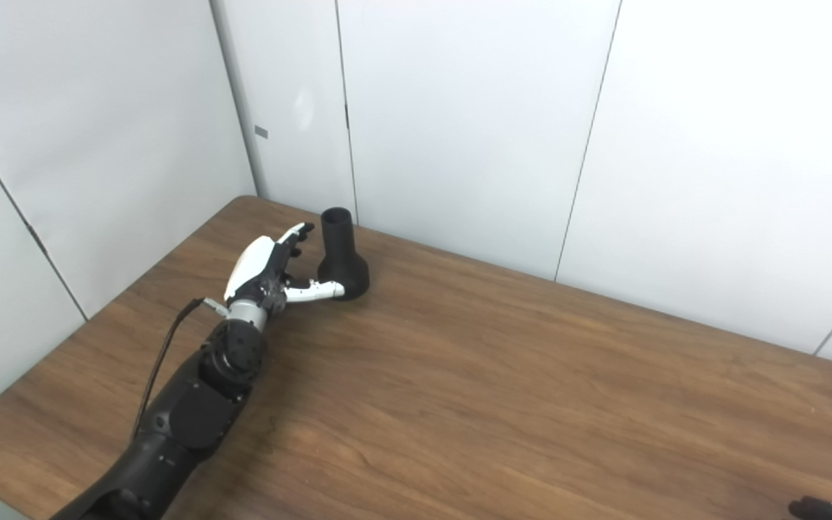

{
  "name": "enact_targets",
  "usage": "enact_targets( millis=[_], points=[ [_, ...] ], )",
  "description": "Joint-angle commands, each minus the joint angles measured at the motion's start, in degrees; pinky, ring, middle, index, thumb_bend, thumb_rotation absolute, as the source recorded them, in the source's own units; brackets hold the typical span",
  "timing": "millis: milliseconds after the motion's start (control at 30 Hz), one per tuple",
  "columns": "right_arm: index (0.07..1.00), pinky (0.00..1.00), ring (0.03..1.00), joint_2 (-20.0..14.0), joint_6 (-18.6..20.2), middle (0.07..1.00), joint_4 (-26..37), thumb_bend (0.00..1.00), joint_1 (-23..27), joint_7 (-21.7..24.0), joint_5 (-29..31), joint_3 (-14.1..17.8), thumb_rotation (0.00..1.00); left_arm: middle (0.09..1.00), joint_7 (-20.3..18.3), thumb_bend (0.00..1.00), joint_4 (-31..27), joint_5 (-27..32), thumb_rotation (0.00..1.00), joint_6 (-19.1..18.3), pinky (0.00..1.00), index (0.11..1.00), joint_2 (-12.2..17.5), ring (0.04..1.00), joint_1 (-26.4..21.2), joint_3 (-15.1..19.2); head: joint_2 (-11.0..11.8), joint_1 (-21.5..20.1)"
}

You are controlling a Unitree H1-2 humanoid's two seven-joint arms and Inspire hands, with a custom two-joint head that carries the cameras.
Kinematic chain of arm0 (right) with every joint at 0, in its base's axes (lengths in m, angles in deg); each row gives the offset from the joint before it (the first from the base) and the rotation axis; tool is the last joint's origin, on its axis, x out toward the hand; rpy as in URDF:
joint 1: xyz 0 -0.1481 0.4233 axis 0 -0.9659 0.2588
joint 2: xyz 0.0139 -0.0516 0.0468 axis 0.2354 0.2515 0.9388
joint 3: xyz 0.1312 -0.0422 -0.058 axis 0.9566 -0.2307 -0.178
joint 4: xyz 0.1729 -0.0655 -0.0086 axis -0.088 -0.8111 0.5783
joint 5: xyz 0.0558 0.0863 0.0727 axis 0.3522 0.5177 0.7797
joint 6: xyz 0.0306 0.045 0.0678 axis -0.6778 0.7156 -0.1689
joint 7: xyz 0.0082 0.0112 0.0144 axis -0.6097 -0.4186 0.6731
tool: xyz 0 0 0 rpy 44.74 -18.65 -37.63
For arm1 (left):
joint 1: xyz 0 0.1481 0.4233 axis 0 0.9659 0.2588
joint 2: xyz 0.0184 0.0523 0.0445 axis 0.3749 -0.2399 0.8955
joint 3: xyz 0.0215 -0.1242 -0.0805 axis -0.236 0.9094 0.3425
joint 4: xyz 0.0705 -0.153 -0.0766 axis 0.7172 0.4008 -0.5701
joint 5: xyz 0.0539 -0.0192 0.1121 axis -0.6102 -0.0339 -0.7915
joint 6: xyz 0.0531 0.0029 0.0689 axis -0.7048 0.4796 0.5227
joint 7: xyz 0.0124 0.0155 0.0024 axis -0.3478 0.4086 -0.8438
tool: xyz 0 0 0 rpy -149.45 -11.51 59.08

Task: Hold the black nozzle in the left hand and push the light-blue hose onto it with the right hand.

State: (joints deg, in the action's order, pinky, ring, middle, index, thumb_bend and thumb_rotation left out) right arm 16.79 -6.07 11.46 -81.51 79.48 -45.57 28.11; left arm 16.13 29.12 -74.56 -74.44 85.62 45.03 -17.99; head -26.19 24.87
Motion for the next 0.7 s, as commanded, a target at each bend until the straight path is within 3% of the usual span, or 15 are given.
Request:
enact_targets(
  millis=[0,167,300,467,667],
  points=[
    [0.621,0.50,0.628,-0.5,0.1,0.667,1.4,0.30,-0.6,-0.1,0.2,0.4,0.57,0.925,-3.9,1.00,1.9,1.6,0.38,-1.2,0.76,0.938,0.1,0.868,-0.2,-1.3,-0.1,-0.4],
    [0.627,0.50,0.626,-0.7,0.5,0.667,2.1,0.30,-1.0,-0.1,-0.6,0.2,0.57,0.890,-6.1,1.00,4.6,4.9,0.33,3.7,0.75,0.923,0.4,0.840,-0.4,-1.1,-0.3,-0.7],
    [0.629,0.51,0.629,-0.6,0.8,0.673,2.6,0.30,-1.3,-0.2,-0.4,0.4,0.57,0.925,-7.0,1.00,8.3,8.5,0.25,9.0,0.76,0.939,0.0,0.858,-0.9,-0.5,-0.4,-1.0],
    [0.625,0.50,0.622,-0.5,1.2,0.668,3.3,0.28,-1.7,-0.2,0.0,0.6,0.55,0.924,-7.3,1.00,10.9,8.9,0.22,10.7,0.79,0.943,0.2,0.873,-1.4,-1.4,-0.6,-1.4],
    [0.627,0.51,0.636,-0.5,1.5,0.673,3.9,0.28,-2.0,-0.2,0.1,0.6,0.53,0.903,-7.1,1.00,10.9,6.0,0.24,9.8,0.78,0.912,1.5,0.856,-1.6,-5.0,-0.8,-1.8]
  ],
)
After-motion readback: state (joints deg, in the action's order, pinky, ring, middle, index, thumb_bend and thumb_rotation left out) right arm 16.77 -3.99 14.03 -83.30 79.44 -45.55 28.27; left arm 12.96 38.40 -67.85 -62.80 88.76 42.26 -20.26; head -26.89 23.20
